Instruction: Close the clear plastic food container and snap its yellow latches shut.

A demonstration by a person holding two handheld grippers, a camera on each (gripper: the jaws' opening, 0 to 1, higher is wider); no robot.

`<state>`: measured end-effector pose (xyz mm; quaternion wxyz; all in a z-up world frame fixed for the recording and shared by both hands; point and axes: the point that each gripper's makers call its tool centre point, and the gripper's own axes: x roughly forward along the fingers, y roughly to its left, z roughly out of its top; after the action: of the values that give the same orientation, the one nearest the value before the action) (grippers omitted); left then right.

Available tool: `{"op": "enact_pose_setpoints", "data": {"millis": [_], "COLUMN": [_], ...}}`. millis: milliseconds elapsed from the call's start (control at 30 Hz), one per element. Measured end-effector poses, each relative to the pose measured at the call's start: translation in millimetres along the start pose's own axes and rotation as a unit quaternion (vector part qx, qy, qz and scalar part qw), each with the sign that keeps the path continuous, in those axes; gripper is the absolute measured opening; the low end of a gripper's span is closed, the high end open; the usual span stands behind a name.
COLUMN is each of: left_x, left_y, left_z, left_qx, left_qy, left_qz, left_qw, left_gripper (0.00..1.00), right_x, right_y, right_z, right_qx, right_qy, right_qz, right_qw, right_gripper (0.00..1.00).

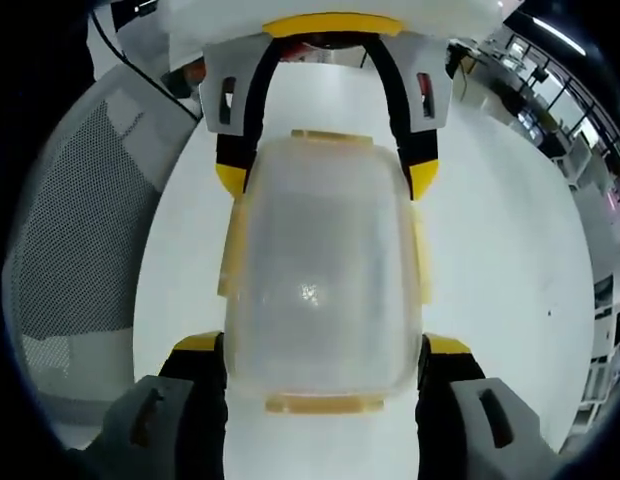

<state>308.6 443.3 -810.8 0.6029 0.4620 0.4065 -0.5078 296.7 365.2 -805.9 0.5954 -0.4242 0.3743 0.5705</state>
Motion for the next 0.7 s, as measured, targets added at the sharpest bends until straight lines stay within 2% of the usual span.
{"op": "enact_pose_setpoints", "data": {"millis": [700], "left_x": [4.1], "left_y": [39.4], "left_z": [-5.6], "left_qx": [0.006], "left_qy": [-0.006], "left_qz": [0.0], "left_qw": [1.0], "left_gripper": [0.78], "right_x": [4.9], "right_y": [-38.7], "right_z": [4.9], "right_qx": [0.007], "right_qy": [0.002], "right_qz": [-0.003], "right_qw": [1.0], "right_gripper": [0.75]}}
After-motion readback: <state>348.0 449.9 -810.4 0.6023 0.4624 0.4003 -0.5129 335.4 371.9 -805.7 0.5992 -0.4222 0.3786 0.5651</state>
